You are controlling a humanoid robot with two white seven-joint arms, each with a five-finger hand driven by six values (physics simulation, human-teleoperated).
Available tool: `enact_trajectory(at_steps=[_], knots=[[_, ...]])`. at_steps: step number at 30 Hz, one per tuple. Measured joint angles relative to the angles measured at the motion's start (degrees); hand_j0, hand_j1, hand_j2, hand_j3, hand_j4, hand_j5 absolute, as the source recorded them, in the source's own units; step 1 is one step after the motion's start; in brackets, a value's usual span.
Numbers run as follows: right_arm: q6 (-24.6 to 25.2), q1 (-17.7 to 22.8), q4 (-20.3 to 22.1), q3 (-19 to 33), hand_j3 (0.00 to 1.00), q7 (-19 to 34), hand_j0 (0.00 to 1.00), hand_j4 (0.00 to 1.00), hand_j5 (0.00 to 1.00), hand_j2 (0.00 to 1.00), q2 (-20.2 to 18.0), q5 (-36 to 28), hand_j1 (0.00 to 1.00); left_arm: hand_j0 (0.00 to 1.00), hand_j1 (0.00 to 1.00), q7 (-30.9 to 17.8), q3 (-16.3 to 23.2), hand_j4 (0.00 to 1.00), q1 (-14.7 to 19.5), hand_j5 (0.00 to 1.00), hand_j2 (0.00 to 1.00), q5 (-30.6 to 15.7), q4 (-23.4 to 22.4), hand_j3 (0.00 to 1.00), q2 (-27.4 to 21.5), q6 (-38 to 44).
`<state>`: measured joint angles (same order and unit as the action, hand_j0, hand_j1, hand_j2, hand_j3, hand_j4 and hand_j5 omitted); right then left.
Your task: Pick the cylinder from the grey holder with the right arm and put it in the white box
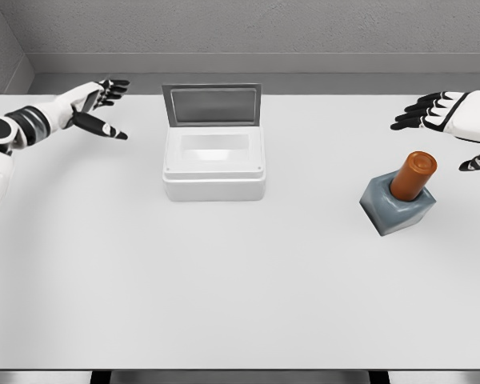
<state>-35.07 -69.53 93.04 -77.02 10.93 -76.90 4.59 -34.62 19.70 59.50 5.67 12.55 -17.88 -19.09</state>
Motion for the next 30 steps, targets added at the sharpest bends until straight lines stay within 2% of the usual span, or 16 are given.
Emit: enact_trajectory(at_steps=[5, 11, 17, 20, 22, 26, 28, 30], knots=[[0.0, -0.1, 0.1, 0.1, 1.0, -0.1, 1.0, 1.0, 1.0, 1.0, 0.1, 0.0, 1.0, 1.0, 1.0, -0.3, 0.0, 1.0, 0.0, 1.0, 1.0, -0.1, -0.5, 1.0, 0.3, 1.4], [0.0, -0.3, 1.1, 0.4, 1.0, -0.5, 1.0, 1.0, 1.0, 1.0, -2.3, -0.6, 1.0, 1.0, 1.0, -0.4, 0.0, 1.0, -0.1, 1.0, 1.0, -0.1, -0.4, 1.0, 0.2, 1.7], [0.0, -1.0, 1.6, 0.1, 1.0, 0.0, 1.0, 1.0, 1.0, 1.0, -1.6, -0.7, 1.0, 1.0, 1.0, -0.4, -0.1, 1.0, 0.0, 1.0, 1.0, -0.3, -0.1, 1.0, 0.1, 1.7], [0.0, -2.8, 1.6, -0.5, 1.0, -0.1, 1.0, 1.0, 1.0, 1.0, -1.2, -0.9, 1.0, 1.0, 1.0, -0.4, -0.2, 1.0, 0.0, 1.0, 1.0, -0.4, -0.1, 1.0, 0.0, 1.6], [0.0, -7.3, 1.6, -2.8, 1.0, 0.0, 1.0, 1.0, 1.0, 1.0, -0.7, -0.8, 1.0, 1.0, 1.0, -0.4, -0.3, 1.0, -0.1, 1.0, 1.0, -0.4, -0.1, 1.0, 0.0, 1.6], [0.0, -7.9, 1.5, -6.0, 1.0, 0.1, 1.0, 1.0, 1.0, 1.0, -0.1, -0.9, 1.0, 1.0, 1.0, -0.4, -0.8, 1.0, -0.5, 1.0, 1.0, -0.4, -0.1, 1.0, -0.2, 1.5], [0.0, -14.1, 1.4, -9.2, 1.0, 0.3, 1.0, 1.0, 1.0, 1.0, 0.1, -1.0, 1.0, 1.0, 1.0, -0.4, -0.8, 1.0, -0.8, 1.0, 1.0, -0.3, -0.1, 1.0, -0.2, 1.5], [0.0, -14.4, 1.3, -12.0, 1.0, 0.5, 1.0, 1.0, 1.0, 1.0, 0.4, -0.9, 1.0, 1.0, 1.0, -0.4, -0.9, 1.0, -0.4, 1.0, 1.0, -0.3, -0.1, 1.0, -0.2, 1.6]])
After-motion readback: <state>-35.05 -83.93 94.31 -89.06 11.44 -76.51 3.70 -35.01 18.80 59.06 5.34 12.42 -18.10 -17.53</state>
